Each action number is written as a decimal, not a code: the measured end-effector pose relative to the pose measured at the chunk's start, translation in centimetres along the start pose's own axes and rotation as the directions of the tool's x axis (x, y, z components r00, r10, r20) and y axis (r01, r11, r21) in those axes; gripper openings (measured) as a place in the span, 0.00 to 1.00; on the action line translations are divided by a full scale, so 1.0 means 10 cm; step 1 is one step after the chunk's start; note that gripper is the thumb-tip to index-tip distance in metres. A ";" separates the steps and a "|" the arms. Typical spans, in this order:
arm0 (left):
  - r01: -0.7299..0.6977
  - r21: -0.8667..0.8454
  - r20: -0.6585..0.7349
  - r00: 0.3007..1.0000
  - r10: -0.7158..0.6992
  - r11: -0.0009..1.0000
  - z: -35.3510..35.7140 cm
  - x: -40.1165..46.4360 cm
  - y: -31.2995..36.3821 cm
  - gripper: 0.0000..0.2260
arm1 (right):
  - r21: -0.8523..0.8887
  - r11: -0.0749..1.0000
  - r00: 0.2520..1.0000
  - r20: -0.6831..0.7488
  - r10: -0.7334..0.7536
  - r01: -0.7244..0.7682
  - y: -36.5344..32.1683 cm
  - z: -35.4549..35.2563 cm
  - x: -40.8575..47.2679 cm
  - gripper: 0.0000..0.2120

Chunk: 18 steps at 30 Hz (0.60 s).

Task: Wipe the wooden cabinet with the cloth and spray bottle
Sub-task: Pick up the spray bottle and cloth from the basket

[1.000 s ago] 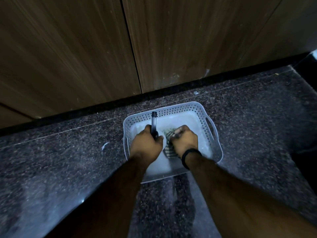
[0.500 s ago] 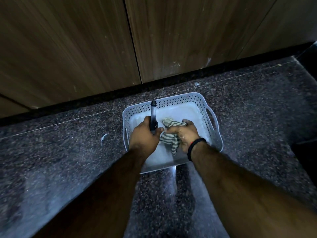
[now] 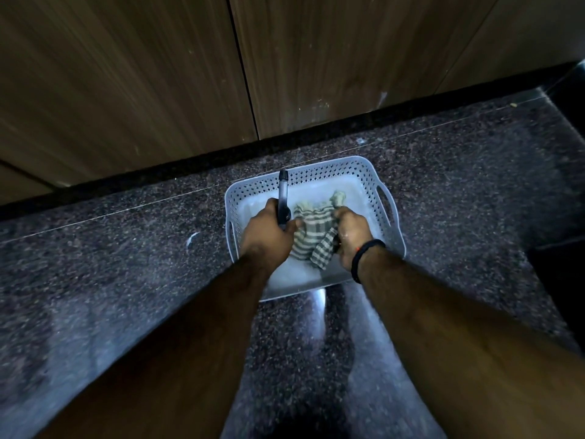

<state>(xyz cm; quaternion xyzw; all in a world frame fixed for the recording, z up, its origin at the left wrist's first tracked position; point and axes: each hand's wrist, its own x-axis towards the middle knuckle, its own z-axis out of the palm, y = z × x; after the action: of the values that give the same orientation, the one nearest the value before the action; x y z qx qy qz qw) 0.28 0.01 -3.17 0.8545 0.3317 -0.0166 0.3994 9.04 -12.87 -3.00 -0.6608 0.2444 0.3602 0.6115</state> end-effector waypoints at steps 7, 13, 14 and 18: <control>-0.059 0.027 -0.047 0.997 0.060 0.998 -0.01 -0.09 0.07 0.13 | 0.182 0.983 0.996 0.089 0.014 -0.030 0.03 -0.15 -0.04 0.12; -0.186 0.023 -0.052 0.981 0.187 0.982 -0.24 -0.12 0.48 0.12 | 0.248 0.968 0.972 0.214 -0.095 0.040 -0.30 -0.18 -0.36 0.15; -0.214 0.030 -0.057 0.975 0.215 0.976 -0.30 -0.11 0.59 0.14 | 0.271 0.961 0.970 0.215 -0.111 0.050 -0.39 -0.19 -0.42 0.15; -0.305 0.027 -0.119 0.945 0.306 0.952 -0.61 -0.06 1.05 0.16 | 0.388 0.917 0.945 0.257 -0.202 0.090 -0.84 -0.19 -0.68 0.13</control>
<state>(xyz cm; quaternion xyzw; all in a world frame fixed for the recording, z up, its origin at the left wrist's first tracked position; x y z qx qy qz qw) 4.48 -0.96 8.24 0.8966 0.2189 0.0962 0.3728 11.54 -14.45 7.55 -0.4891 0.1645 0.3540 0.7800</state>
